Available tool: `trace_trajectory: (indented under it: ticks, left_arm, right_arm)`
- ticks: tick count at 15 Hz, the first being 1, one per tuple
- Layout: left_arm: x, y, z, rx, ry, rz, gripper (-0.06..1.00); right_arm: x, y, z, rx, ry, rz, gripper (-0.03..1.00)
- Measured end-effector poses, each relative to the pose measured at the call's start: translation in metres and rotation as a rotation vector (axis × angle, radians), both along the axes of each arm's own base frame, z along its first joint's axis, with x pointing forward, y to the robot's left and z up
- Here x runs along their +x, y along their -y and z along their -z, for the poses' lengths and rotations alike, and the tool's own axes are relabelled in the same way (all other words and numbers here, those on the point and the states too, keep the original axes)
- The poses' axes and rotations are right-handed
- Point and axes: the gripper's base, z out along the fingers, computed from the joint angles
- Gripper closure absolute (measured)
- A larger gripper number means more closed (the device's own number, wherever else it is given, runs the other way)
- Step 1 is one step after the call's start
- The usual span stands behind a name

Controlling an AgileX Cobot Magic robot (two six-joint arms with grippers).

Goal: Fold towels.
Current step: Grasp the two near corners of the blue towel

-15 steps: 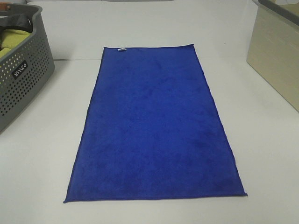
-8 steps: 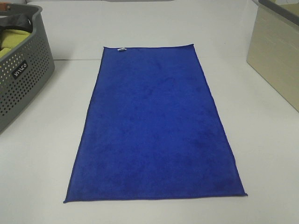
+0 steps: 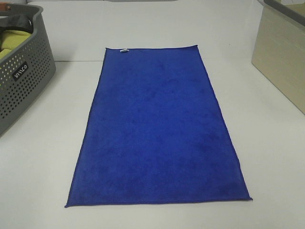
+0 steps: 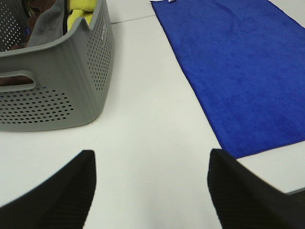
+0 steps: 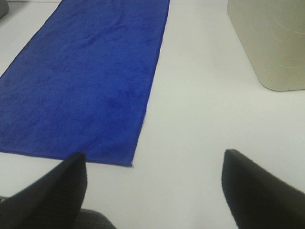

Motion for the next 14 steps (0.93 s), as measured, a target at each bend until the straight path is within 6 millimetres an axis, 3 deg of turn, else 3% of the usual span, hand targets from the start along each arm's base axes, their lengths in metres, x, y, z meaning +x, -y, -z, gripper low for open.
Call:
trace_trajectory:
  ticks: [14]
  left_arm:
    - [0.0, 0.0, 0.0, 0.0, 0.0, 0.0, 0.3]
  right_arm:
    - [0.0, 0.0, 0.0, 0.0, 0.0, 0.0, 0.23]
